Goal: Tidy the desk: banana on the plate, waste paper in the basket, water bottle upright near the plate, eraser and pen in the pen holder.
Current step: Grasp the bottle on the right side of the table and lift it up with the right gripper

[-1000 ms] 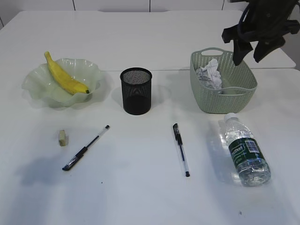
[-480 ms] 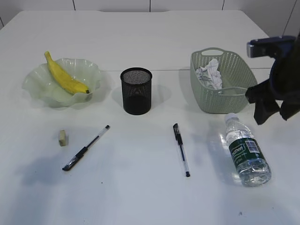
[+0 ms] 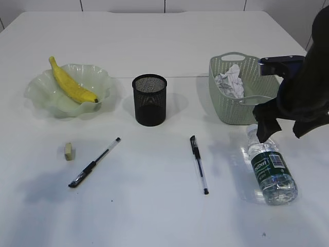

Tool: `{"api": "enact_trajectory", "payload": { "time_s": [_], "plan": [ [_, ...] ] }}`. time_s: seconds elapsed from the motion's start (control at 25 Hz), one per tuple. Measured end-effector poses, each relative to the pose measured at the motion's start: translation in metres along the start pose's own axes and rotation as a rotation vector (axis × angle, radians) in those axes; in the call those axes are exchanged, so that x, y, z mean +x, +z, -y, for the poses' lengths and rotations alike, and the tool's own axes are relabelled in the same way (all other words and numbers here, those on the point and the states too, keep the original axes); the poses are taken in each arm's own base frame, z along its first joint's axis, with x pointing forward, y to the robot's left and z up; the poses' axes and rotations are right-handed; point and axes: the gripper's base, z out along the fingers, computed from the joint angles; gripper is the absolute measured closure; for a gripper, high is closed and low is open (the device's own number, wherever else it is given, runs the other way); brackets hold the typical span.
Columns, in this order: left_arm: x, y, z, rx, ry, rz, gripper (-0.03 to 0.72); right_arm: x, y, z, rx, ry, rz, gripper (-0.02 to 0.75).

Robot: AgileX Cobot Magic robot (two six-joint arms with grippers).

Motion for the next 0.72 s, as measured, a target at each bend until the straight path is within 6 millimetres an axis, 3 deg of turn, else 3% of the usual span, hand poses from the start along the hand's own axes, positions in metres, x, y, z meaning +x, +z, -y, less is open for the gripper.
{"api": "enact_trajectory", "payload": {
  "time_s": [0.4, 0.72],
  "plan": [
    [0.000, 0.000, 0.000, 0.000, 0.000, 0.000, 0.241, -0.036, 0.026, -0.001, -0.005, 0.008, -0.058, 0.108],
    [0.000, 0.000, 0.000, 0.000, 0.000, 0.000, 0.246, -0.044, 0.049, -0.003, -0.011, 0.016, -0.139, 0.118]
  ]
}}
